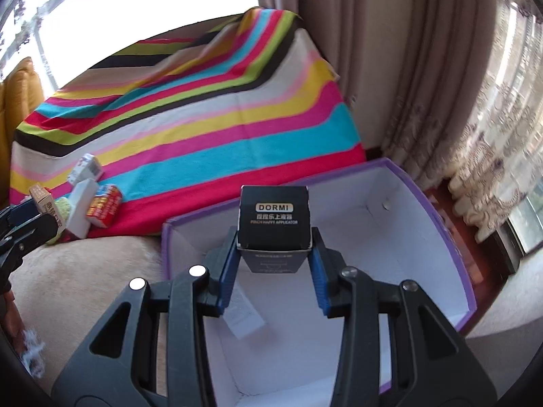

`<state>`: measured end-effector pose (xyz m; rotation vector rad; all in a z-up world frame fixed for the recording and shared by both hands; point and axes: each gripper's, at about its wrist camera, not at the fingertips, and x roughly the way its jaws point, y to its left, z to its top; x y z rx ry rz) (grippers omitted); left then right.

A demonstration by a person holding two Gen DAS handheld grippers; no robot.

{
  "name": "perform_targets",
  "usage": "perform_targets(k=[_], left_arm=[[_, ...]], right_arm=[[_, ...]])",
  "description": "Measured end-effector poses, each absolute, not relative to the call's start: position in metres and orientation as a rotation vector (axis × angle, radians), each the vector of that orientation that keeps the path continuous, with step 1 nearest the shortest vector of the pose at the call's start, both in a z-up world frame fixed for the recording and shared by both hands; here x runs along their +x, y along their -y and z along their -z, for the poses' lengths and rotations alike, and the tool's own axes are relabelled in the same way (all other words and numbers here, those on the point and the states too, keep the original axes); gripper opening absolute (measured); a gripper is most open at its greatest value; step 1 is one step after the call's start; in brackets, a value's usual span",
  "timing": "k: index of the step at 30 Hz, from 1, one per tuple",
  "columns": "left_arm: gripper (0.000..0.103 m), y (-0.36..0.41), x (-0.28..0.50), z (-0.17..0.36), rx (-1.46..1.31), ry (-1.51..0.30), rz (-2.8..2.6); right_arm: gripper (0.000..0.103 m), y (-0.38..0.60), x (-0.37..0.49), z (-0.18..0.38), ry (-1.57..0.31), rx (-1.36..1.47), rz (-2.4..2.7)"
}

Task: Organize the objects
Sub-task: 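Carry both boxes to the purple box and open both grippers inside, then return both grippers to the pile of items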

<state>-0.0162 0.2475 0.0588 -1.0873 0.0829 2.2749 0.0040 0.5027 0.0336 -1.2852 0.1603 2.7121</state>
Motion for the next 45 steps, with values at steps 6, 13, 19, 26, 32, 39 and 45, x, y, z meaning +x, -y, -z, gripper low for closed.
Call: perform_targets(k=[6,13,19,26,32,39,45], left_arm=[[0.083,-0.294,-0.014,-0.048,-1.128,-0.130,-2.159],[0.084,-0.330,-0.019,-0.046,-1.131,-0.101,-2.055],[0.087,-0.331,-0.025,-0.043,-1.154,-0.054,-2.027],[0.087,-0.318,-0.027,-0.043,-1.163,-0.014,-2.049],[0.087,-0.294,-0.032,-0.049,-1.144,0.041,-2.106],[0.087,-0.257,-0.035,-0.055,-1.123,0.069,-2.160],[0.087,-0.209,-0.034,-0.057,-1.128,0.146,-2.213]], right_arm=[[0.043,-0.533,0.015,-0.026,-0.185,-1.296,-2.622],[0.044,-0.555,0.021,-0.021,-0.261,-1.295,-2.553],[0.069,-0.562,0.021,-0.024,-0.294,-1.268,-2.520],[0.072,-0.556,0.016,-0.024,-0.305,-1.291,-2.538],[0.072,-0.540,0.010,-0.027,-0.291,-1.309,-2.570],[0.073,-0.505,0.001,-0.034,-0.252,-1.331,-2.644],[0.074,-0.469,-0.012,-0.036,-0.225,-1.372,-2.703]])
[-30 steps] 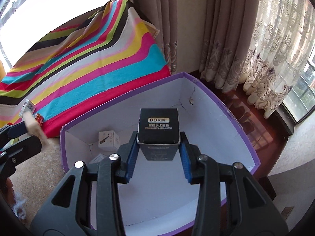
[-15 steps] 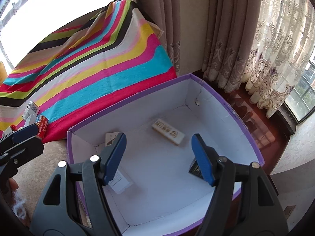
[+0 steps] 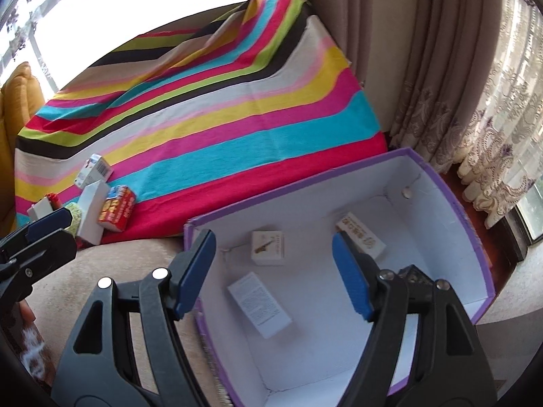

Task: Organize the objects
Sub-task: 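Return both grippers to the pile of items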

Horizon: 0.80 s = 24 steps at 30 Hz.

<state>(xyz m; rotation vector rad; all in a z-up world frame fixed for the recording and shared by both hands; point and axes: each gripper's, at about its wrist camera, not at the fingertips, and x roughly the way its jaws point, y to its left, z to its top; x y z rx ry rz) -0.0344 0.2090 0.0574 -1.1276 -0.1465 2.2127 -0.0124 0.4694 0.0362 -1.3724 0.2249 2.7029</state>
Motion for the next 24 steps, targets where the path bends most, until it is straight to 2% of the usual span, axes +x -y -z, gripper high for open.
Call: perform_targets(k=[8,14,24], left_arm=[[0.087,-0.133,-0.032,-0.062,-1.106,0.233,-2.377],[0.086,-0.060,-0.036,-0.062,-1.129,0.369,-2.515],[0.086,0.051,-0.045,-0.036,-1.312,0.579,-2.722]], right_arm=[[0.074,-0.409,-0.028,-0.044,-0.184,-1.437,-2.860],[0.074,-0.367,-0.040,-0.047,-0.149,-1.487,-2.938],[0.074,-0.302,-0.059,-0.046,-0.084,-1.582,-3.025]])
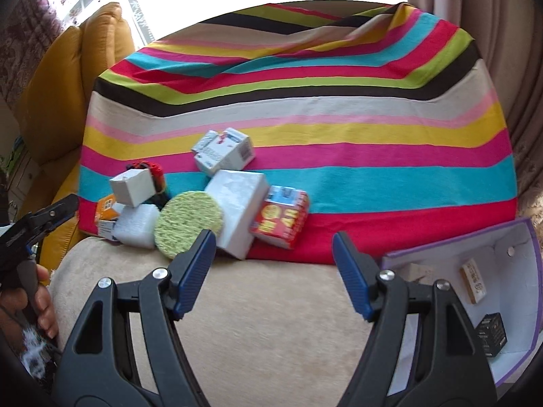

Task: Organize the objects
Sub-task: 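Return both grippers to the pile of items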

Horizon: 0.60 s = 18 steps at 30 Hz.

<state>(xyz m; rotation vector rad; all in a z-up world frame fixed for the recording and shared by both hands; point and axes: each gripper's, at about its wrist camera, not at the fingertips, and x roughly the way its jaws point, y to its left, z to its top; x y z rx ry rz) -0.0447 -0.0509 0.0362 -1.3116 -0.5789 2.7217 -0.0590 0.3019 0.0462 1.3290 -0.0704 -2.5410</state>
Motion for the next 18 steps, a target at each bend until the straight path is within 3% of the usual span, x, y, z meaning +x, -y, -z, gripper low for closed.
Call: perform_targets(k=[18], left_arm=[[0.086,0.100,-0.046,-0.009,-1.421,0.702,-2.772]], right_arm=[[0.079,-0.155,-0.069,-0.055,-0.102,1.248,2.373]])
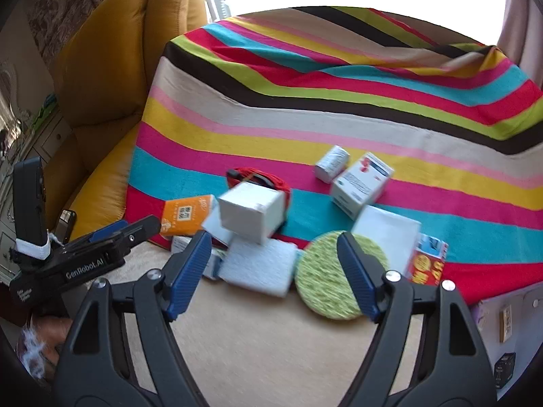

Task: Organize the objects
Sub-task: 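Return both grippers to the pile of items, then grasp the white cube box with the right gripper while the left grasps the medicine box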

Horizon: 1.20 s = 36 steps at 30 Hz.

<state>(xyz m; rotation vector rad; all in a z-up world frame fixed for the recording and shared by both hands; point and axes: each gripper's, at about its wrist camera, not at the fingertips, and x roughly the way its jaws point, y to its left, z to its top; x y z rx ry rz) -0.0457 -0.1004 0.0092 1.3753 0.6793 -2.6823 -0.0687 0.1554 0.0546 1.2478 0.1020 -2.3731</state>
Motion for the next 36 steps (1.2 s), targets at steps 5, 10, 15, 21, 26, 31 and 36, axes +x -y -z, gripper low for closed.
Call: perform_targets(k=[5,10,15,21,26,31,36], left_arm=[[0.086,0.112,-0.046,-0.005,1.364,-0.730,2.656],[0.086,0.118,-0.045,-0.002,1.362,-0.778,2.652],[0.086,0.119,-0.046,-0.002,1.364,-0.790,2.657],[0.086,0.117,-0.047,-0.002,1.367,-0.774,2.658],[0.086,0.116,-0.047,-0.002,1.373,-0.757,2.651],[0.086,0.109,-0.048,-0.008,1.366,-0.701,2.661],[0.086,0.088,-0.062,-0.023,1.358,-0.613,2.746]], right_arm=[[0.079,-0.122,-0.074,-0.044,-0.160,1.255,2.399],[0.079,-0.111,-0.086,-0.036,-0.206,1.274,2.452],[0.079,-0.108,-0.102,-0.029,-0.199,1.318,2.470],[0.058,-0.104,-0.108,-0.018,-0.196,1.352,2.445],[0.055,-0.110,-0.107,-0.018,-0.174,1.336,2.436],[0.054,-0.134,-0.097,-0.033,-0.086,1.241,2.458],[0.054,-0.183,-0.088,-0.046,-0.021,1.181,2.566]])
